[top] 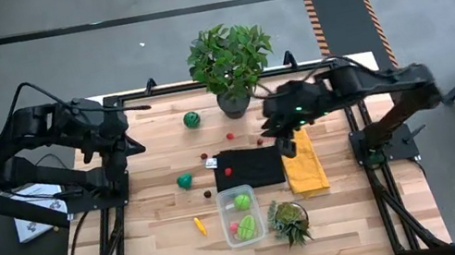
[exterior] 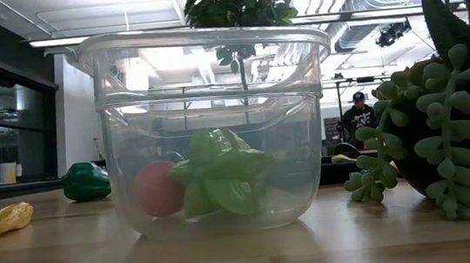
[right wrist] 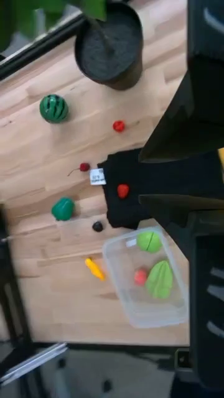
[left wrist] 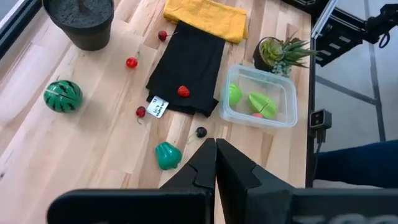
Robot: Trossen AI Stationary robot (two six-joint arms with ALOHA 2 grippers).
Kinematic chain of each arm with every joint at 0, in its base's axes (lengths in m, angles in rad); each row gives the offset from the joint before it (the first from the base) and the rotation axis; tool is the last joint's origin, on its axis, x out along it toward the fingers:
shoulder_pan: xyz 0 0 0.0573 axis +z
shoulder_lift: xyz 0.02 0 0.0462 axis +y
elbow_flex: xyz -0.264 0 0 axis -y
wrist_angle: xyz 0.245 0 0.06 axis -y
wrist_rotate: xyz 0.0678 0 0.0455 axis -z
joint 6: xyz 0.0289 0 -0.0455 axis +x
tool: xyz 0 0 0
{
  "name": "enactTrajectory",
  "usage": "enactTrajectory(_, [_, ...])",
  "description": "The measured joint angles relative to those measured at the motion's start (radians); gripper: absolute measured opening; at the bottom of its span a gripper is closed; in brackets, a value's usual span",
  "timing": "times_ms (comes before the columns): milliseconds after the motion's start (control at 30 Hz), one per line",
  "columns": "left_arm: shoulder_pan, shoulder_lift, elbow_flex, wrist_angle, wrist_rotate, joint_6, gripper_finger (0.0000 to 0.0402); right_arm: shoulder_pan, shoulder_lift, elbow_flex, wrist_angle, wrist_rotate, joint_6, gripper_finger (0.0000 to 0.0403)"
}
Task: Pick and placing Produce into tupperware
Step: Put the bell pepper into the bin
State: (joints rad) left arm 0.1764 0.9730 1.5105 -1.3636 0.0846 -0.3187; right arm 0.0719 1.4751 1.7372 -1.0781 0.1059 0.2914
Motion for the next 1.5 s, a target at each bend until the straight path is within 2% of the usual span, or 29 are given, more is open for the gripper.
enactTrajectory(133, [0.000,0.000,0.000,0.000,-0.028,0.001,0.0003,-0.007,-0.149,-0.254,0.151,0.003,0.060,0.0083])
enactTrajectory(267, [0.000,-0.005,-0.014,0.002,-0.060,-0.001,0.0032,-0.020,-0.275,-0.457,0.270,-0.005,0.132,0.0083])
enactTrajectory(467, [0.000,-0.067,-0.159,0.038,-0.073,-0.031,0.0094,-0.020,-0.398,-0.632,0.373,-0.009,0.193,0.0083])
enactTrajectory(767, [0.000,-0.205,-0.504,0.276,-0.018,-0.170,0.0132,-0.029,-0.444,-0.673,0.404,-0.009,0.185,0.0083])
enactTrajectory(1033, [0.000,-0.209,-0.725,0.424,0.039,-0.328,0.0177,-0.066,-0.443,-0.673,0.404,-0.010,0.133,0.0083])
enactTrajectory(1300, [0.000,-0.133,-0.782,0.483,0.038,-0.472,0.0264,-0.080,-0.443,-0.673,0.403,-0.028,0.090,0.0083])
enactTrajectory(1500, [0.000,-0.045,-0.782,0.518,0.039,-0.475,0.0284,-0.080,-0.443,-0.673,0.403,-0.031,0.062,0.0083])
